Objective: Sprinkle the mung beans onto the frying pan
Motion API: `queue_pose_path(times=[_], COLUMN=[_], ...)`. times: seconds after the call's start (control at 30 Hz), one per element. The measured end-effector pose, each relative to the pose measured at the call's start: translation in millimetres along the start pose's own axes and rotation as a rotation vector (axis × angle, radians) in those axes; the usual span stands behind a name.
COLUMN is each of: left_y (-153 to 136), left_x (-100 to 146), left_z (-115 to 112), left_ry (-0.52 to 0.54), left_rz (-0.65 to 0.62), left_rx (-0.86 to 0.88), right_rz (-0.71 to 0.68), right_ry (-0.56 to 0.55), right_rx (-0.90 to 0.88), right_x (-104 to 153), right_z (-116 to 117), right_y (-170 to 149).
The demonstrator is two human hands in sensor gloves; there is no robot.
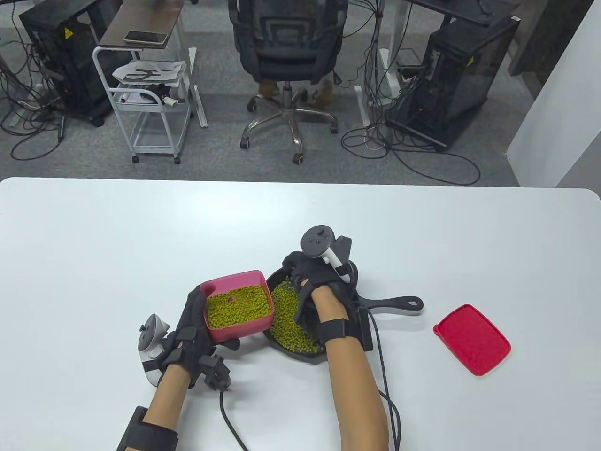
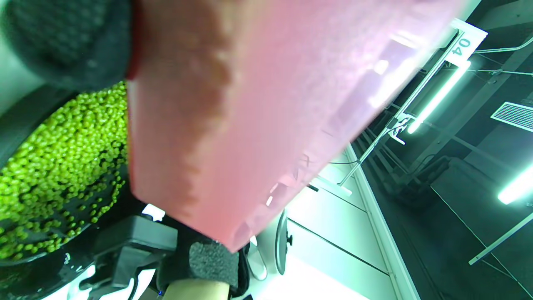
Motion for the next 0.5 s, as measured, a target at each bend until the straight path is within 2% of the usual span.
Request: queue_pose_path(times=[0.13,0.27,0.4,0.5], left_y=[0,0,0,0], left_x=[0,-1,-1,-1], left_z=[0,1,1,1], left_ry=[0.0,-0.002,-0.002,-0.006], left_rz=[0.0,0.0,0.0,-0.001], left_rx=[0.001,-0.005,-0.014,-0.019], right_rz=[0.001,0.01,-0.011,-0.038], right_ry=[0.03,0.108,0.201,0.205], right_rx=[0.025,0.048,-0.072,-0.128], right_x=[4,12,24,34], right_z=[-7,-9,-14,-22], right_y=[-10,-19,-26,-26])
Point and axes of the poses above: the tracker on the back of each hand, its own y axis roughly to the thumb side, its own x axis roughly from the fingertips to the wrist, z = x × y, the point moved 2 cm from there along -x, roughly from the wrist to the fingertips, and after that the axes turned 3 degrees about y, right-handed, at the moved point
